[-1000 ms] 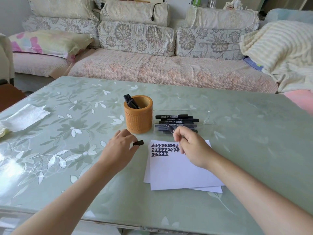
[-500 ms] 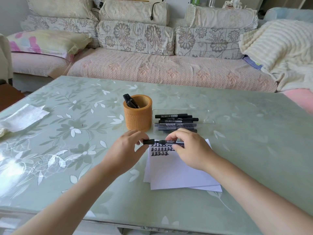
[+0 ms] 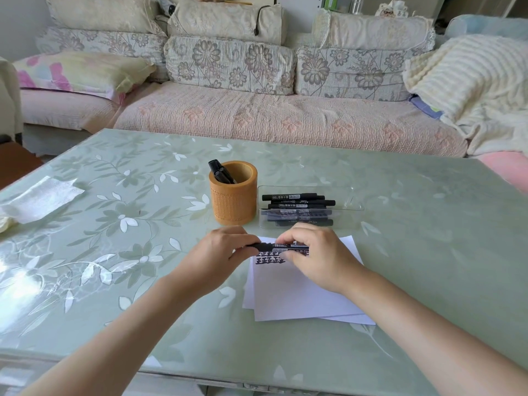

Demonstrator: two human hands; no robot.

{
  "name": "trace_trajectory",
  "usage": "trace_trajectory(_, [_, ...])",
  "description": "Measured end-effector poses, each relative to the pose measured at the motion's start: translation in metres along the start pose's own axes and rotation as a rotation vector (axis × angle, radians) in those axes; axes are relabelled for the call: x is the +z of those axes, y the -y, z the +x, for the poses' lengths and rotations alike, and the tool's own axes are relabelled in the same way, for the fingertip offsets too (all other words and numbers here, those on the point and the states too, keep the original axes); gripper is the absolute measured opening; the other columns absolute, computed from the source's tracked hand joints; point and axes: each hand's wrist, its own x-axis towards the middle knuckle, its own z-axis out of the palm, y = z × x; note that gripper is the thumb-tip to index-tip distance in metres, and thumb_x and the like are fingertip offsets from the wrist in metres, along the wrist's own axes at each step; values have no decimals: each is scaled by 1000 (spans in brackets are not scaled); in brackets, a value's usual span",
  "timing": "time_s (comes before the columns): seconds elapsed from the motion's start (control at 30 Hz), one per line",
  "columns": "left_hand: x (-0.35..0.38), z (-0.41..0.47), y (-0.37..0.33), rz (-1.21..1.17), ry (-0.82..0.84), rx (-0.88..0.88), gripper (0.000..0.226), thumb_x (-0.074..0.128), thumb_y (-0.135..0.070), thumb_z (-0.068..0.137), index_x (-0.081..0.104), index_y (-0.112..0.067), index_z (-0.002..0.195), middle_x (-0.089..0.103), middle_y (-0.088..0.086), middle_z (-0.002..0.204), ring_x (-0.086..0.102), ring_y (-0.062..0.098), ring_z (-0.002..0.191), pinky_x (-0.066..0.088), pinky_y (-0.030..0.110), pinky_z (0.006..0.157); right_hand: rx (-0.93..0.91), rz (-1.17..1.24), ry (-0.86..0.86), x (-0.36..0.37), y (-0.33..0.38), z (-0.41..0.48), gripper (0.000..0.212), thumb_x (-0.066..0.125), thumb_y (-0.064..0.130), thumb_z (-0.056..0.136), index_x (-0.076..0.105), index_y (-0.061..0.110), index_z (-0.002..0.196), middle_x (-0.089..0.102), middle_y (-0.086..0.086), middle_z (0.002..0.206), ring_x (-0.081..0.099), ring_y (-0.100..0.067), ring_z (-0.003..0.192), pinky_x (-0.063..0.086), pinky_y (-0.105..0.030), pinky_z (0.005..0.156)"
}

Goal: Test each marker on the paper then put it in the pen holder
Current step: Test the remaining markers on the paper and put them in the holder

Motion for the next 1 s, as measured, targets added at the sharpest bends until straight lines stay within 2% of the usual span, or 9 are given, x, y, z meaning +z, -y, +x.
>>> trace_trajectory(0.07, [-1,0,-2,3,-10,11,14,59,-27,94,71,-23,99,56,-8,80,51,9,74,42,27,63,-4,3,-22,1,2,-1,16,73,17,84,75,22,99,65,15,90,62,-7,84,49,-26,74])
trace_trajectory(0.2, [-2,2,-6,11,-16,43,13,61,-23,92,72,-17,95,55,-5,77,49,9,73,38,20,62,58,23,21,2,4,0,15,69,21,89,74,23,103,67,17,89,62,-9,85,51,-37,79])
trace_trajectory(0.3, [-5,5,-7,5,-9,52,17,57,-26,92,72,-18,95,54,-6,75,48,7,73,35,15,61,104,12,68,-1,6,1,16,64,24,93,72,25,107,71,14,96,63,-11,93,50,-36,85])
trace_trajectory(0.43, [-15,12,-5,35,22,69,15,57,-26,96,71,-22,96,55,-9,77,47,-1,77,34,11,63,87,-50,149,-4,11,7,14,56,28,96,66,34,103,67,15,82,58,-11,78,49,-35,74])
trace_trajectory(0.53, [-22,19,-5,54,10,72,11,60,-30,94,70,-27,95,55,-15,80,52,-2,80,38,10,65,46,-129,176,-1,14,12,19,54,23,98,65,30,112,64,12,89,55,-13,81,46,-34,75])
trace_trajectory(0.63, [-30,30,0,31,-142,55,14,58,-33,92,69,-25,97,58,-14,91,57,1,82,40,11,68,38,-67,88,0,11,17,16,58,13,96,66,18,109,55,11,104,53,-3,84,40,-19,77])
trace_trajectory(0.7, [-38,41,8,39,-296,17,15,57,-27,93,67,-23,102,57,-9,97,56,6,86,40,16,72,51,-33,-25,-6,12,24,14,61,10,94,67,17,105,55,9,101,55,-2,86,38,-13,76])
trace_trajectory(0.87, [-52,57,30,94,-513,-165,30,57,-19,93,59,-21,122,50,0,114,48,20,107,39,28,90,96,108,-278,-25,30,68,7,64,14,91,67,18,96,68,6,89,63,-11,84,49,-24,79])
trace_trajectory(1.0, [-51,64,41,67,-381,-268,49,52,-29,95,42,-29,142,42,0,131,36,22,119,26,25,97,109,192,-344,-29,43,118,8,66,17,90,70,15,97,72,4,91,68,-14,89,54,-37,88])
